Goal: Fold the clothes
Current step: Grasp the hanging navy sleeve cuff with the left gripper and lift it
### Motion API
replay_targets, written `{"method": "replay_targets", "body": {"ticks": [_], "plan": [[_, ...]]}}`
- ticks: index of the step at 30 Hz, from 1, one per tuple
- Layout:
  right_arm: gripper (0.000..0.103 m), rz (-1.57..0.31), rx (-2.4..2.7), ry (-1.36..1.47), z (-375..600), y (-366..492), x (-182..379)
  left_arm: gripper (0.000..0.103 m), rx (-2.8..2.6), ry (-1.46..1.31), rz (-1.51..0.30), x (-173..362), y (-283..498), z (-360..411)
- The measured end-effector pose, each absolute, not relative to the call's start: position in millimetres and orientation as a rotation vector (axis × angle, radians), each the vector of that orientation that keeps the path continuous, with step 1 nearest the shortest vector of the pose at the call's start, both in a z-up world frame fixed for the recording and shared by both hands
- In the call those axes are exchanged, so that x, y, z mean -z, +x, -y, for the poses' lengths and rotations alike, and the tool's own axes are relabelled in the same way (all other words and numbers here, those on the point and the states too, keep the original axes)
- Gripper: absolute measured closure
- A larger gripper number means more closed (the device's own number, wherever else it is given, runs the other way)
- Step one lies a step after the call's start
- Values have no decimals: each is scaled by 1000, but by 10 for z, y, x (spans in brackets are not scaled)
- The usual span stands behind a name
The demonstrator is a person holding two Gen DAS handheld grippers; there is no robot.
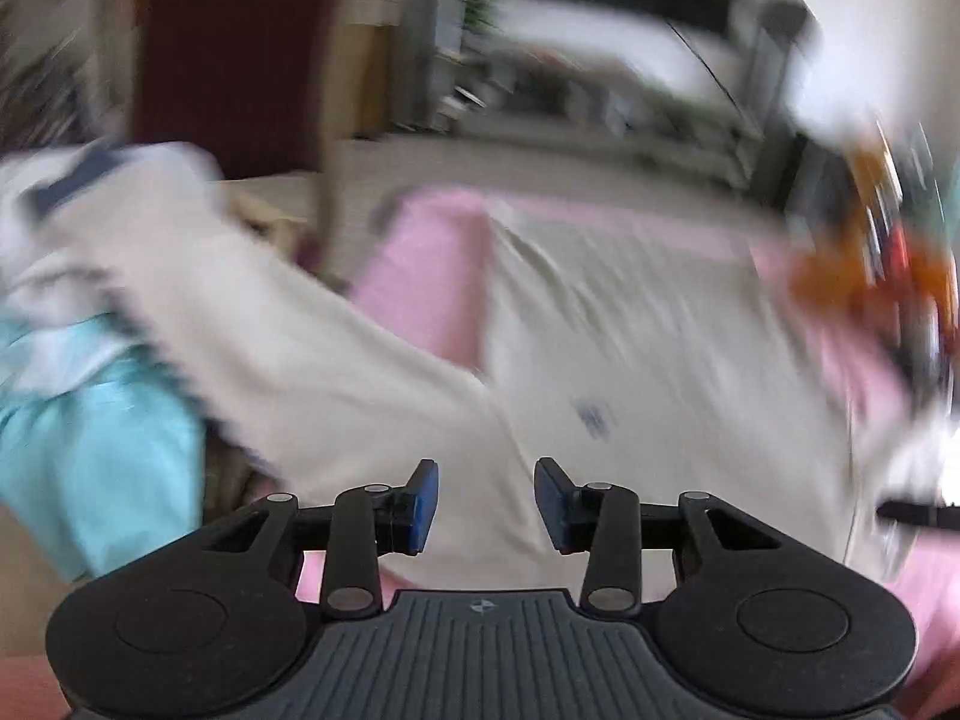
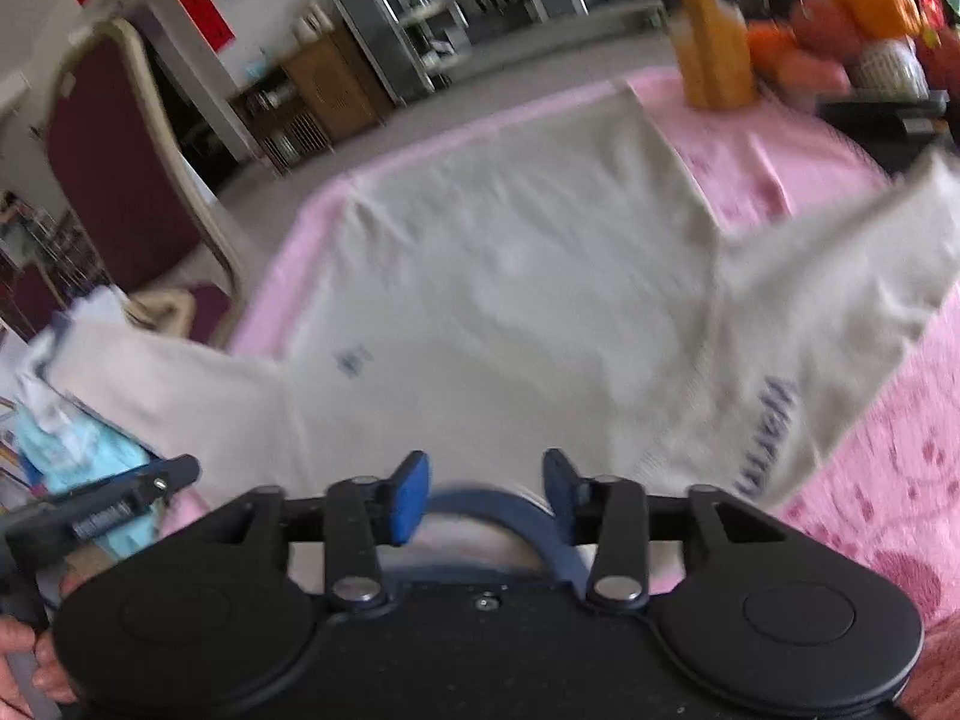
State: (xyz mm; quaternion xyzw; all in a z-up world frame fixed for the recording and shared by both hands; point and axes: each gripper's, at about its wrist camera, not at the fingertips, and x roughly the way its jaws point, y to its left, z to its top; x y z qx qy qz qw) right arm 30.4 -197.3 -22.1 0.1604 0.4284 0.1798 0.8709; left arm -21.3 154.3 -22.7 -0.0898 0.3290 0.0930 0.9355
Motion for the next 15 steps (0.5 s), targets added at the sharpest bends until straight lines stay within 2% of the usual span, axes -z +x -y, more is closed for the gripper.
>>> {"method": "replay_targets", "body": {"ticks": [3, 4, 9, 11, 13, 15], "plan": [[37, -827, -431, 424, 1746, 356, -81, 64, -272, -358, -586, -28, -326, -2086], [35, -807, -448, 455, 1658, 385, -160, 65, -298, -416, -556, -113, -363, -2267], [35, -759, -528, 587, 1225, 571, -398, 72, -398, -624, -450, -363, -386, -3037], [36, -746, -556, 612, 1057, 626, -442, 80, -423, -670, -431, -380, -316, -3281], [42, -718, -565, 598, 896, 641, -465, 80, -447, -716, -411, -398, -247, -3525], [45, -711, -565, 578, 772, 647, -454, 75, -472, -762, -390, -416, -178, -3769]]}}
